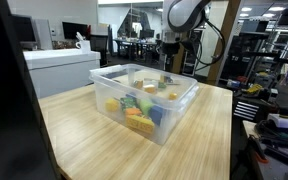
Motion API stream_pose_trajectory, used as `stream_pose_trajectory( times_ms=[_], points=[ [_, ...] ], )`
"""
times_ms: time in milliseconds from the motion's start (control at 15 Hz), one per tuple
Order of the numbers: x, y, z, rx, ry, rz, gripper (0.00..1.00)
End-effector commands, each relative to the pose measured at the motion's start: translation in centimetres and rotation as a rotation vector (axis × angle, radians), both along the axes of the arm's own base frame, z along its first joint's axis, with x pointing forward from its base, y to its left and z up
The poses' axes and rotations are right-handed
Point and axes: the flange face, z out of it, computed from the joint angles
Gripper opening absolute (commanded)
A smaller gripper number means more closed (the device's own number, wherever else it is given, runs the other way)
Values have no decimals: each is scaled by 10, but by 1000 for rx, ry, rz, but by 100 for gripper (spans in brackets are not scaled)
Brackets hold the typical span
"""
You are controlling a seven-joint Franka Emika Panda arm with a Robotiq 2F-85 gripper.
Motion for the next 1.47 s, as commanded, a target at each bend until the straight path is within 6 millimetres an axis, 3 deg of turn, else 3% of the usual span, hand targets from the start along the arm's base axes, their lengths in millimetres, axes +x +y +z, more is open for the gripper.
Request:
stream_pose_trajectory(
  times_ms=[0,133,267,333,467,667,733,800,867,1133,1333,1400],
  points=[
    [4,16,45,-5,-22,21,12],
    [10,38,73,11,-70,61,12],
    [7,83,106,37,-139,150,12],
    [8,97,116,46,-160,177,12],
    [-4,148,134,88,-181,278,12],
    [-25,194,125,126,-149,380,12],
    [-25,200,117,120,-128,380,60],
    [-25,201,110,115,-111,372,61],
    [-19,194,103,123,-118,347,70],
    [7,143,126,191,-219,327,96],
    [15,80,131,170,-229,422,100],
    [15,73,128,171,-201,483,100]
  ],
)
